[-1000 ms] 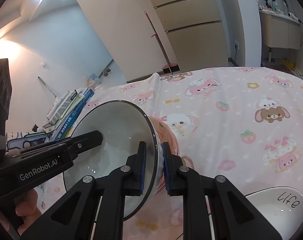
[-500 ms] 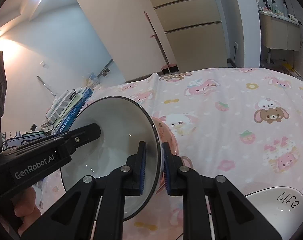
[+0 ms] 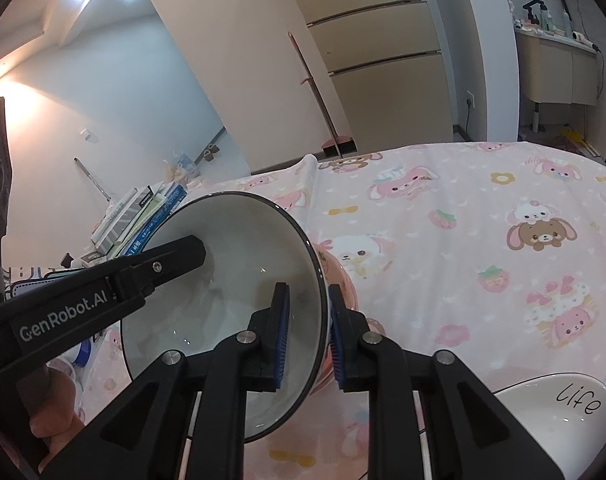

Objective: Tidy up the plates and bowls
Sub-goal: 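Lower the white bowl into the nested pink bowls with both tools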

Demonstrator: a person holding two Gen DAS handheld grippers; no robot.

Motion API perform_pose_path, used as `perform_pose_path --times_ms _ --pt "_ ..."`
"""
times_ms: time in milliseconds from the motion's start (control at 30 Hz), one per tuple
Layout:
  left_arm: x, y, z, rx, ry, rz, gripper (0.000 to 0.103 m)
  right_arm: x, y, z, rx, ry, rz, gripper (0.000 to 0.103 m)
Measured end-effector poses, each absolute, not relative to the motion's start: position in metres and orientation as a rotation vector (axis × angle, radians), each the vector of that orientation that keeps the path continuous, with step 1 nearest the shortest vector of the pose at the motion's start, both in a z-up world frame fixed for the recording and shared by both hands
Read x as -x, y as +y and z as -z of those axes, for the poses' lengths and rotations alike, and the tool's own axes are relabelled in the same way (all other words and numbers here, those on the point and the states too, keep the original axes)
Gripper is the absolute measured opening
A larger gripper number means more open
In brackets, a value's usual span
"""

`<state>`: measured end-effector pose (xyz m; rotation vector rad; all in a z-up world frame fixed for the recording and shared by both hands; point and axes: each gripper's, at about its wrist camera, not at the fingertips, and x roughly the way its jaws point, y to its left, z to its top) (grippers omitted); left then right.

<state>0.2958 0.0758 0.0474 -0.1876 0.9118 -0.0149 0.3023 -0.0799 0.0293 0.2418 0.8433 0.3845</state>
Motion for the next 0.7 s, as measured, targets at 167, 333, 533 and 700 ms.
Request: perform_pose_path --times_ms 167,333,533,700 --pt "-0.300 0.077 -0.039 0.183 0.941 0.003 0.026 -0.301 -0.075 -0.027 -0.209 0.853 -0.371 0.019" --pt "-0.301 0.075 -0.035 0.146 0.945 -0.010 0.026 -0.304 -0.077 -0.027 -0.224 0.864 -0.381 0.020" --pt "-0.307 0.079 -0.026 0.147 1.000 0.000 0.026 -0.303 -0.078 -0.030 -0.203 0.847 -0.365 0.024" --pt "-0.304 0.080 -0.029 0.139 1.013 0.010 0.026 -0.301 -0.072 -0.031 -0.109 0.826 -0.324 0.017"
